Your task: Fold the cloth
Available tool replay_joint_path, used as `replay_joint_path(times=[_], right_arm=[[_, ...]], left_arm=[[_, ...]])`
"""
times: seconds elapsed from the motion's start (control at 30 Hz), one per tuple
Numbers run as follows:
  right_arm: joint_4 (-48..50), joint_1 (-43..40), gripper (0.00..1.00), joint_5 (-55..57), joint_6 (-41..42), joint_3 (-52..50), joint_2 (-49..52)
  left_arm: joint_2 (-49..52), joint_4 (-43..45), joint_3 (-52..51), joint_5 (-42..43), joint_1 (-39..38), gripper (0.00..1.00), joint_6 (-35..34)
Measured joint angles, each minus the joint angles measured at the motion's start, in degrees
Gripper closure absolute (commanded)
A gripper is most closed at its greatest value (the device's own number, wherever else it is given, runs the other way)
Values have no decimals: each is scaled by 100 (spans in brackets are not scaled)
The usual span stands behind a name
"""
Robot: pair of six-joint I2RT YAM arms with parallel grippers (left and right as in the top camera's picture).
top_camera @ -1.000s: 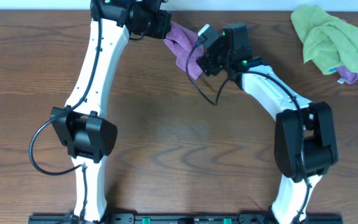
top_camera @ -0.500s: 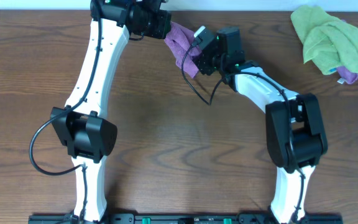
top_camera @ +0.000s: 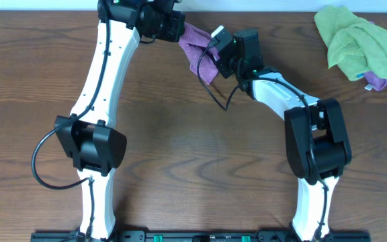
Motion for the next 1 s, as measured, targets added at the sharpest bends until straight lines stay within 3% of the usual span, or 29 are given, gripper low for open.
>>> replay_joint_path(times=[0.27, 0.57, 1.0], right_arm=[[-813, -122, 99, 459, -249, 651, -94], [-1322, -234, 99, 1169, -887, 857, -1132], [-3536, -389, 99, 861, -942, 861, -2846]], left_arm=[[0, -306, 0, -313, 61, 94, 170], [0, -651, 0, -302, 85, 94, 236], [-323, -1021, 0, 262, -33, 94, -179]])
